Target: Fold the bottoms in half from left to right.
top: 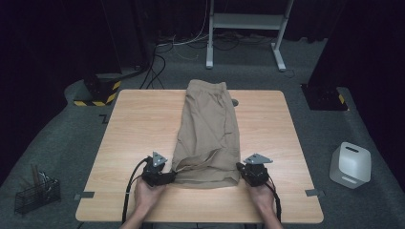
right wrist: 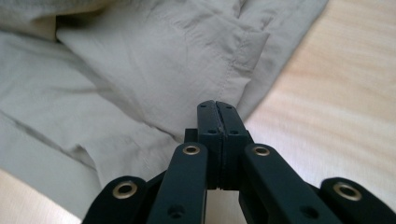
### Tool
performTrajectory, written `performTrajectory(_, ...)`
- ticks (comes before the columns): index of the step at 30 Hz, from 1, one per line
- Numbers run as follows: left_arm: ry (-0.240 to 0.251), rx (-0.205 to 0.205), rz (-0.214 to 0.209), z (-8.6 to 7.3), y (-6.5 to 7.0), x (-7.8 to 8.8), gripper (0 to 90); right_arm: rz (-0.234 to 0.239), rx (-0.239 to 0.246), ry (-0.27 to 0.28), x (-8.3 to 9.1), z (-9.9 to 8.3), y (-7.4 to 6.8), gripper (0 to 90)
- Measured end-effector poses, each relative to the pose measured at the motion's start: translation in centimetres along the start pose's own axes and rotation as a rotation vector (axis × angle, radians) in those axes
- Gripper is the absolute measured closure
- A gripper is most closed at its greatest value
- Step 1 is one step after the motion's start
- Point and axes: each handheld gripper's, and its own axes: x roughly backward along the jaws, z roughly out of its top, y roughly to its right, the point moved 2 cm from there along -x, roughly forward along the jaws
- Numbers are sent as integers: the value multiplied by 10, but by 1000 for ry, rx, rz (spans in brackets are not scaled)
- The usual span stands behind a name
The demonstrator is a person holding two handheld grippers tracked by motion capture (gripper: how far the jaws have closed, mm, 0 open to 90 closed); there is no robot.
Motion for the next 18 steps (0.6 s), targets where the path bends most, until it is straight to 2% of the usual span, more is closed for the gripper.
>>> performTrajectory(2, -10, -17, -6, -3, -3, 5, 307, 6, 8, -2, 6, -6, 0, 863)
performTrajectory(6, 11, 39, -47, -3, -13, 16, 298, 21, -56, 35, 17, -9, 8, 734)
performTrajectory(7, 18, 37, -50, -2, -15, 18, 294, 28, -77, 47, 19, -7, 11, 716)
performTrajectory(10, 39, 33, -65, 3, -15, 25, 292, 19, -109, 62, 22, 6, 15, 652)
performTrajectory(13, 56, 26, -59, 6, -17, 33, 293, 3, -97, 63, 19, 21, 14, 634)
performTrajectory(18, 72, 52, -39, 11, -27, 39, 293, -30, -110, 44, 2, 46, 16, 615)
